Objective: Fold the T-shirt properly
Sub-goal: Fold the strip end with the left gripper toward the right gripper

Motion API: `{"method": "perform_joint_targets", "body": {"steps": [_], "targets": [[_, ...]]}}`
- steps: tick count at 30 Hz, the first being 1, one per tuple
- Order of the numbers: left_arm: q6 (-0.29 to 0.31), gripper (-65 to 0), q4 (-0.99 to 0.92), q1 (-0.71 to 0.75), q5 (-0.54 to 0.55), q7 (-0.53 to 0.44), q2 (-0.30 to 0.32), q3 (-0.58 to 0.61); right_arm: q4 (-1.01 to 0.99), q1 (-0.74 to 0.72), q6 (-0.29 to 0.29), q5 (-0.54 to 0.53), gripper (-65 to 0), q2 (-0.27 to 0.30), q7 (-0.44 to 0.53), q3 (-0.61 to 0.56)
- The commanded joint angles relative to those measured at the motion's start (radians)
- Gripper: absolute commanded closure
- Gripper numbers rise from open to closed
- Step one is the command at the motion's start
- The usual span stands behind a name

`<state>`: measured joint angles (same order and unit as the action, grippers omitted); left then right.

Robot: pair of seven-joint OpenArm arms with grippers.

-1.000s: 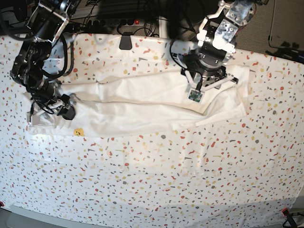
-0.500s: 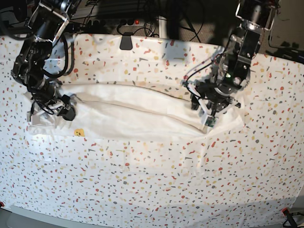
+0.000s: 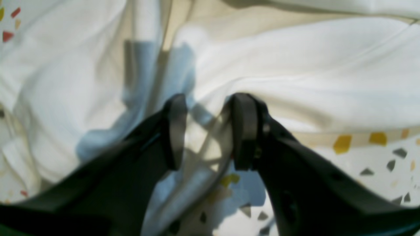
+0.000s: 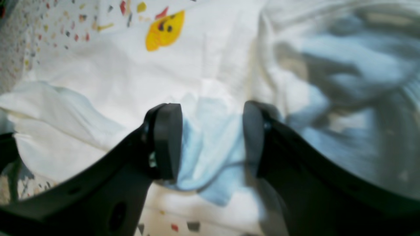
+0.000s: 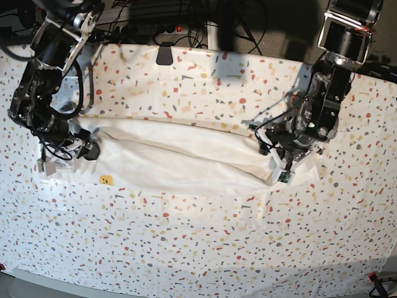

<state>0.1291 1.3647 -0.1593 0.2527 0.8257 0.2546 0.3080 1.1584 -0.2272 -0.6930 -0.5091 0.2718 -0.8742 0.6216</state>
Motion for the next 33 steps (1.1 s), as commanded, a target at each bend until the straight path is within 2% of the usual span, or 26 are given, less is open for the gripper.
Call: {"method": "perform_joint_targets", "body": {"steps": [1,7,9,14,17,21,29,33], "targets": [[-0.020,-22.8,0.017,0.012,-0.015,0.100,0.012,-0.001,0.043,-0.021,-0.005,-0.027,-30.4,0.031,0.011,0.002],[-0.019,-22.8,0.192,0.006,-0.023,0.171,0.012,-0.001,0.132,-0.019,-0.005,-0.105,-30.4,0.121,-0.044,0.002],[-0.019,-22.8,0.237,0.006,-0.078,0.178,0.012,-0.001,0.142,-0.021,-0.005,-0.119,-30.4,0.154,-0.048,0.002],[-0.020,-22.8,0.260,0.004,-0.314,0.175,0.012,-0.001,0.145,-0.022,-0.005,-0.125,-30.4,0.232,-0.055,0.003],[-0.021,-22.8,0.260,0.004,-0.342,0.131,0.013,-0.001,0.145,-0.022,-0.005,-0.157,-30.4,0.269,-0.062,0.003],[-0.021,-22.8,0.259,0.000,-0.341,-0.021,0.019,-0.002,0.145,-0.023,-0.005,-0.222,-30.4,0.289,-0.096,0.003],[-0.020,-22.8,0.191,-0.013,-0.323,-0.015,0.084,-0.002,0.145,-0.022,-0.005,-0.232,-30.4,0.290,-0.125,0.003],[-0.021,-22.8,0.117,-0.012,-0.323,-0.052,0.114,-0.002,0.145,-0.022,-0.005,-0.232,-30.4,0.290,-0.126,0.003]]}}
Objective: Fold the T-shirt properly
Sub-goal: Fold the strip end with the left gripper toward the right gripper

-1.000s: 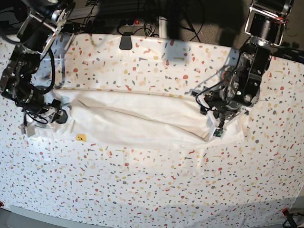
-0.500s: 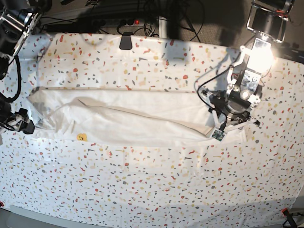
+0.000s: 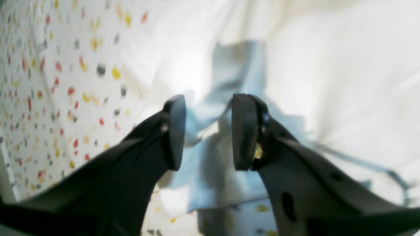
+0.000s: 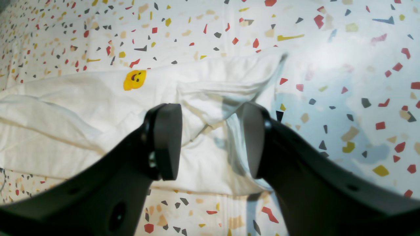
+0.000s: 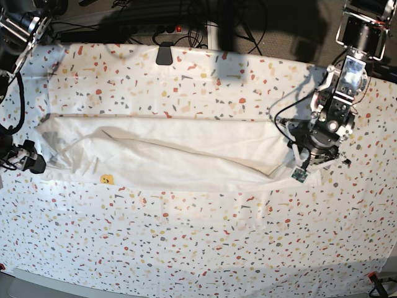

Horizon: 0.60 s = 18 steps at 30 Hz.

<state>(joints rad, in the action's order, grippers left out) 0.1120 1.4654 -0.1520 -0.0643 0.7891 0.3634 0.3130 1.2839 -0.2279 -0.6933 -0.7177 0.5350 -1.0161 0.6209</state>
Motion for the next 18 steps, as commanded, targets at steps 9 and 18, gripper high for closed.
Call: {"method": "perform_joint_targets", "body": {"steps": [9,18], "targets": [[-0.004,-22.8,-0.153,-0.028,-0.093,-0.150,0.006,-0.006,0.018,-0.021,-0.005,0.042,-30.4,-0.010,0.075,0.003],[-0.018,-22.8,-0.141,-0.081,-0.059,-0.100,0.008,-0.006,0.018,-0.021,-0.005,-0.058,-30.4,-0.027,0.085,-0.074]]}}
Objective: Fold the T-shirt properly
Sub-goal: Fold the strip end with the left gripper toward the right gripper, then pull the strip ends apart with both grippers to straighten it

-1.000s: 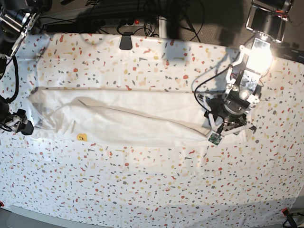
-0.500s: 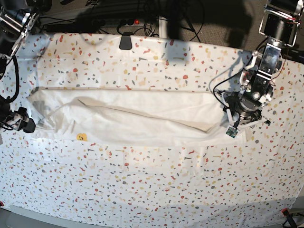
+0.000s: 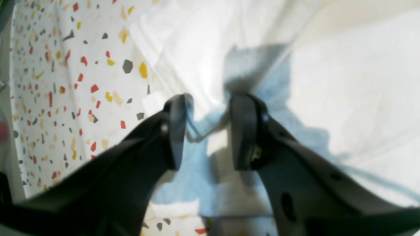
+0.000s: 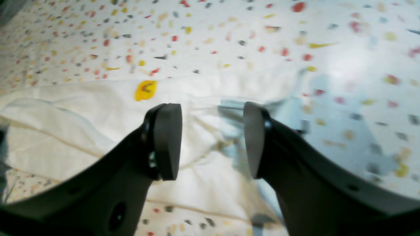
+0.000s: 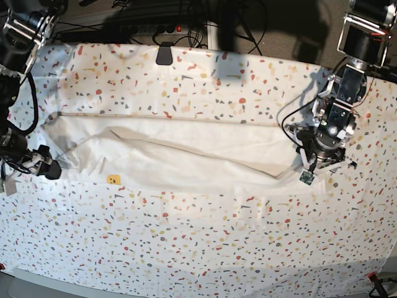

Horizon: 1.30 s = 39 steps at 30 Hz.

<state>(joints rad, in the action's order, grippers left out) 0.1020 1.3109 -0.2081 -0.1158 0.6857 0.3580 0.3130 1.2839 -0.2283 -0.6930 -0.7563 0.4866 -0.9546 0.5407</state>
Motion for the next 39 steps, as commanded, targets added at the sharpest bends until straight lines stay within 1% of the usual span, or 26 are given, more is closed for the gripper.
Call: {"method": "perform_joint_targets", "body": {"steps": [1,4,6,8,9,11,13,18,21,23,25,27,30,34,37,39], "targets": [[-0.016,-22.8,0.027,-0.042,0.008,0.019,0.014,-0.006,0.018,-0.021,-0.005,-0.042,-30.4,0.021,0.029,-0.011],[-0.027,-22.8,0.097,-0.091,0.037,0.093,0.014,-0.006,0.018,-0.024,-0.005,-0.110,-30.4,0.020,0.047,-0.055],[-0.027,-22.8,0.155,-0.114,0.052,0.129,0.014,-0.006,0.018,-0.024,-0.005,-0.133,-30.4,0.020,0.057,-0.080],[-0.027,-22.8,0.194,-0.130,0.126,0.114,0.014,-0.006,0.018,-0.023,-0.005,-0.136,-30.4,0.019,0.056,-0.113],[-0.026,-22.8,0.196,-0.133,0.179,0.084,0.013,-0.006,0.017,-0.023,-0.005,-0.130,-30.4,0.017,0.056,-0.132],[-0.019,-22.8,0.180,-0.129,0.251,0.018,0.013,-0.005,0.016,-0.023,-0.005,-0.085,-30.4,0.002,0.058,-0.161],[-0.019,-22.8,0.136,-0.126,0.251,-0.011,0.006,-0.005,0.016,-0.023,-0.005,-0.027,-30.4,-0.027,0.070,-0.176],[-0.020,-22.8,0.017,-0.127,0.262,-0.039,0.005,-0.006,0.016,-0.020,-0.005,0.161,-30.4,-0.109,0.145,-0.176],[-0.019,-22.8,-0.033,-0.126,0.293,-0.049,0.005,-0.006,0.016,-0.020,-0.005,0.245,-30.4,-0.154,0.148,-0.176],[-0.019,-22.8,-0.068,-0.126,0.282,-0.048,0.006,-0.006,0.016,-0.019,-0.005,0.310,-30.4,-0.171,0.156,-0.177],[-0.019,-22.8,-0.098,-0.124,0.234,-0.053,0.006,-0.006,0.016,-0.014,-0.005,0.343,-30.4,-0.169,0.174,-0.175],[-0.019,-22.8,-0.124,-0.124,0.202,-0.055,0.006,-0.006,0.015,-0.008,-0.005,0.370,-30.4,-0.154,0.190,-0.175],[-0.019,-22.8,-0.134,-0.124,0.195,-0.064,0.011,-0.006,0.013,0.007,-0.005,0.381,-30.4,-0.123,0.202,-0.175],[-0.019,-22.8,-0.134,-0.124,0.195,-0.074,0.011,-0.006,-0.042,0.012,-0.005,0.401,-30.4,-0.093,0.252,-0.175],[-0.019,-22.8,-0.134,-0.124,0.195,-0.074,0.011,-0.006,-0.145,0.010,0.018,0.467,-30.4,-0.087,0.341,-0.175],[-0.019,-22.8,-0.134,-0.124,0.195,-0.074,0.011,-0.006,-0.225,0.010,0.035,0.478,-30.4,-0.089,0.402,-0.175]]}}
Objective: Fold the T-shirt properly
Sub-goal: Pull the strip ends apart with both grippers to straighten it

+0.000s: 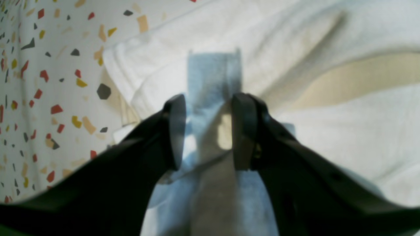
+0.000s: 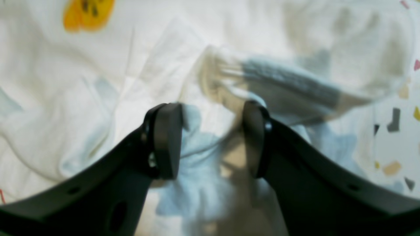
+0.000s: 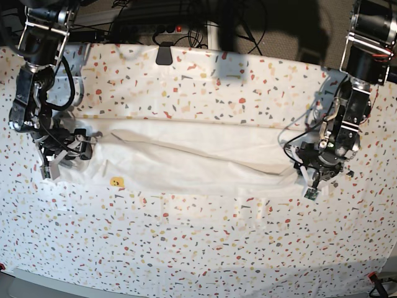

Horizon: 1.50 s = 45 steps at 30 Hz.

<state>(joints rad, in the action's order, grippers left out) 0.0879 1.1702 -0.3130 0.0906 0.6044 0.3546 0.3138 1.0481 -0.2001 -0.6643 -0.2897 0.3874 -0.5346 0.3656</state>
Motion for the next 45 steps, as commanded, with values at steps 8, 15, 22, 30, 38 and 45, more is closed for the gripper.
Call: {"method": "perform_joint_targets", "body": {"steps": [8,15,22,30,38,45], "targets": [[0.047,-22.8,0.007,-0.019,-0.054,0.007,0.032,-0.006,-0.117,-0.038,0.114,0.077,-30.4,0.032,0.041,0.001],[0.047,-22.8,0.007,-0.026,-0.083,-0.017,0.123,-0.006,-0.117,-0.038,0.157,0.077,-30.4,0.109,0.026,0.001],[0.047,-22.8,0.008,-0.039,-0.037,-0.004,0.164,-0.006,-0.117,-0.038,0.157,0.072,-30.4,0.111,0.025,0.000],[0.047,-22.8,0.008,-0.056,-0.038,0.005,0.164,-0.006,-0.087,-0.038,0.156,0.005,-30.4,0.111,0.017,0.001],[0.047,-22.8,0.008,-0.078,-0.038,0.016,0.199,-0.006,-0.059,-0.055,0.157,0.010,-30.4,0.117,-0.011,0.002],[0.044,-22.8,0.008,-0.077,-0.037,0.048,0.274,-0.006,-0.059,-0.069,0.157,0.009,-30.4,0.150,-0.013,0.005]]}}
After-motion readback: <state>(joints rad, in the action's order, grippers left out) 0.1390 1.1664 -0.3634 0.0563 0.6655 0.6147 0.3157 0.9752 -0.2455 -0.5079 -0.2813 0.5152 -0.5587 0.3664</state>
